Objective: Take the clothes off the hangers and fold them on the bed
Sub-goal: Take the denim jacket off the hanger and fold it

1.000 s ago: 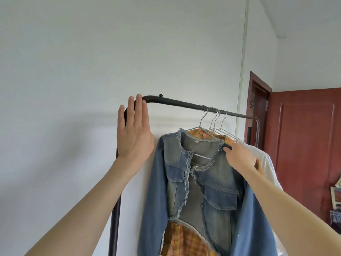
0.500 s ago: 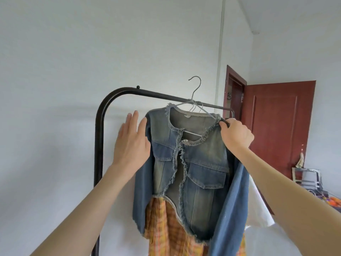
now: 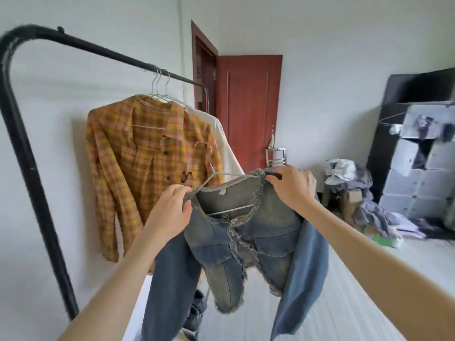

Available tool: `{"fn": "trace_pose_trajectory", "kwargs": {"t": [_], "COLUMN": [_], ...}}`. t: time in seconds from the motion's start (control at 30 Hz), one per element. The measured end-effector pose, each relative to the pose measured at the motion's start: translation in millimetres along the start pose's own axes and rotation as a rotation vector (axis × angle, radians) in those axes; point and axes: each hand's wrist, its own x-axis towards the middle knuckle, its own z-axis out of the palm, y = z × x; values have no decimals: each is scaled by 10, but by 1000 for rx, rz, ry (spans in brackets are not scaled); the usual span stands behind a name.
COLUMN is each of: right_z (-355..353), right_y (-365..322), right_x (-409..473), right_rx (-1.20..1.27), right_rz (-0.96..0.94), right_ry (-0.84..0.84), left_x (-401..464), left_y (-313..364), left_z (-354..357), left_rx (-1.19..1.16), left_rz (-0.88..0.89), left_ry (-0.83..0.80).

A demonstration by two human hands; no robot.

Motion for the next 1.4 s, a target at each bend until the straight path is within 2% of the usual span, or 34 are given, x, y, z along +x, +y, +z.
{"fn": "trace_pose_trajectory", "kwargs": {"t": [0.2,0.53,0.77,1.03,1.27,1.4], "right_z": [-616,-2516,-3882,-5236,-5569,-5635], "right_y": [761,1932,2507,2840,3084,3271], "right_x": [-908,-2716,-4188,-5814,-6848,-7165], "right_rx": [-159,-330,-387,-460,-447,-458], "right_rz": [237,730,961,1143,1282,1323], "right_ry": [1,170,334,495,580,609], "left_x": [-550,-1318,-2265,-3686,-4646,-5050], "left_y": [504,2589,4215,5892,6801,7212], "left_z": [503,995,1067,931,932,1013], "left_rx": [-191,-435,-634,-786,-894,-912], "left_rz": [76,424,657,822,841,837], "left_ry": [-274,-520,-637,-683,-701,-614]}}
